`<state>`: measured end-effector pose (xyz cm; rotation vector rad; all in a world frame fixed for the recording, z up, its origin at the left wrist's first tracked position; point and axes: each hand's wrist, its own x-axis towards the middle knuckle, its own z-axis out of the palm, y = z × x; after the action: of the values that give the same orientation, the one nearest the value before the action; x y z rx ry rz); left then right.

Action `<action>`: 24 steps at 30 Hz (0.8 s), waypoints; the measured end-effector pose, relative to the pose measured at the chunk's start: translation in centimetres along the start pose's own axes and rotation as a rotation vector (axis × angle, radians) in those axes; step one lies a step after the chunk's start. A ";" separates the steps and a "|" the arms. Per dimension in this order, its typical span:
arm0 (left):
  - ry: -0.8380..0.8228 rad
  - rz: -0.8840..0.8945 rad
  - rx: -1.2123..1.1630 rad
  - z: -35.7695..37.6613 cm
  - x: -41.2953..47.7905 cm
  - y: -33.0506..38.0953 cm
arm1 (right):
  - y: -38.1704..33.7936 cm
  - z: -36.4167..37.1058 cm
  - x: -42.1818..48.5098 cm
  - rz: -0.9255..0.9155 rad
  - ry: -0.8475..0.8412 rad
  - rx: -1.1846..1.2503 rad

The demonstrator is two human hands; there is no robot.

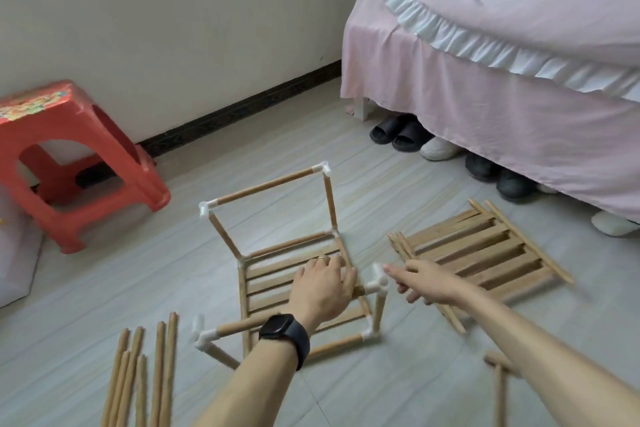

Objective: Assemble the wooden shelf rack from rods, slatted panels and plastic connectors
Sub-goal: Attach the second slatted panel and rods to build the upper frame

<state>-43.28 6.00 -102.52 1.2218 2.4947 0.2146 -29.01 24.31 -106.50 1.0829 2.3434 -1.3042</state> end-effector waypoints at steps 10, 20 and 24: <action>-0.020 0.028 -0.013 4.4 3.8 3.4 | 15.0 5.7 3.4 0.372 0.316 -0.073; 0.013 -0.026 -0.004 4.9 4.0 3.5 | 16.3 6.8 6.9 0.423 0.219 -0.403; 0.019 -0.031 0.004 4.7 4.2 3.7 | 16.4 5.6 6.7 0.448 0.208 -0.452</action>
<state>-41.14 11.46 -106.83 1.1868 2.5294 0.2142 -22.74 28.28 -123.53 1.5123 2.1878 -0.4967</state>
